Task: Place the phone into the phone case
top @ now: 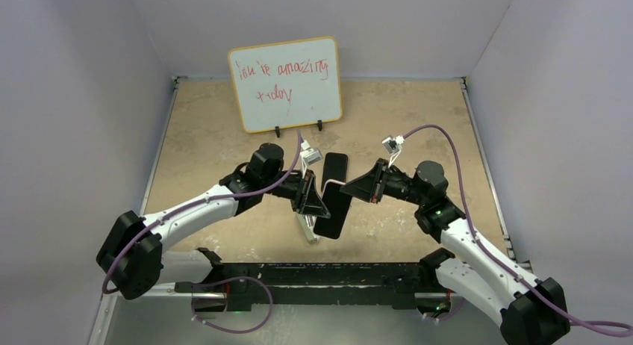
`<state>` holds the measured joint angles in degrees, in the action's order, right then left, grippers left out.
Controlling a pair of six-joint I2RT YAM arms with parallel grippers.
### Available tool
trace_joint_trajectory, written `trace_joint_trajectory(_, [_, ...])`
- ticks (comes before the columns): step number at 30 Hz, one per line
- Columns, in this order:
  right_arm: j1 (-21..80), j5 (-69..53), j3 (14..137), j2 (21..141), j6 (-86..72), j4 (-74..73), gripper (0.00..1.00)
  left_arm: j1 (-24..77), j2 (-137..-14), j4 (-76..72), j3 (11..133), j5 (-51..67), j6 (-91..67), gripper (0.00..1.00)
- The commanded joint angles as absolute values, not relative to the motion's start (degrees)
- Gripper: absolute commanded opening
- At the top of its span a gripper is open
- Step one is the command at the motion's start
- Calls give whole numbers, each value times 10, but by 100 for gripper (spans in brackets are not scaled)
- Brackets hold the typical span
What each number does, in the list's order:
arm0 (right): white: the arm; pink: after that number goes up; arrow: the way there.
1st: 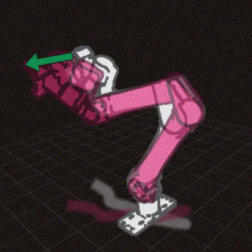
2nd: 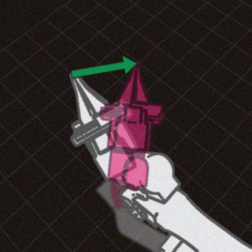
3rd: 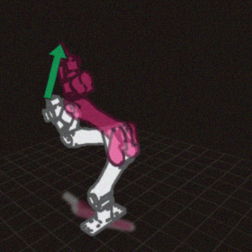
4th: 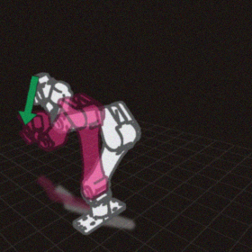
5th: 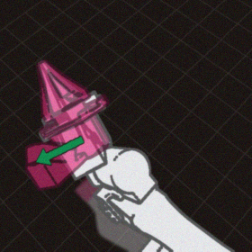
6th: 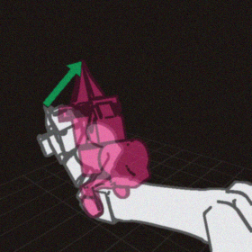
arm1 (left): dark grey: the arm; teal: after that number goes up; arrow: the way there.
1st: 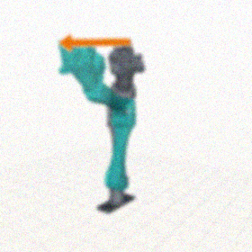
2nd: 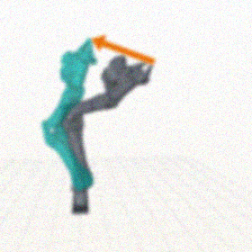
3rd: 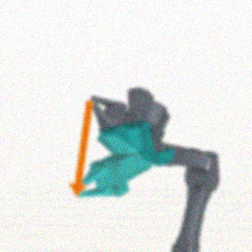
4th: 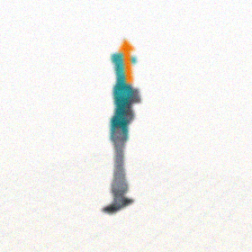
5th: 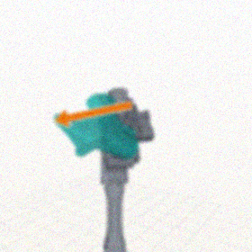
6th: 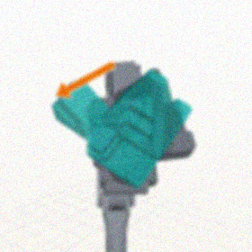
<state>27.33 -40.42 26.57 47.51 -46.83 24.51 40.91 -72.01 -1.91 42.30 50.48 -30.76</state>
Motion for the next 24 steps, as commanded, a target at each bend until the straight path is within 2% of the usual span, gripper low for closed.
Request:
trace_joint_trajectory(1, [276,-397,301,471,-507,255,30,403,-713,-20,423,418,-310,0])
trace_joint_trajectory(4, [276,-400,276,466,-526,286,47,403,-679,-162,381,459,-387,0])
trace_joint_trajectory(7, [276,-394,252,458,-530,296,60,403,-651,-220,365,460,-427,0])
trace_joint_trajectory(10, [276,-398,230,461,-547,331,62,403,-635,-255,355,457,-443,0])
trace_joint_trajectory(15, [276,-409,217,491,-562,381,59,403,-645,-300,345,462,-462,0])
trace_joint_trajectory(18, [278,-411,212,499,-566,402,52,403,-654,-311,341,461,-469,0])
trace_joint_trajectory(19, [278,-411,211,500,-566,405,47,402,-656,-307,342,459,-469,0])
trace_joint_trajectory(21, [279,-410,210,499,-560,404,29,403,-657,-292,345,449,-466,0])
trace_joint_trajectory(22, [279,-411,209,498,-558,406,18,403,-656,-287,345,446,-465,3])
trace_joint_trajectory(24, [280,-415,205,497,-559,417,3,403,-653,-272,345,435,-462,9])
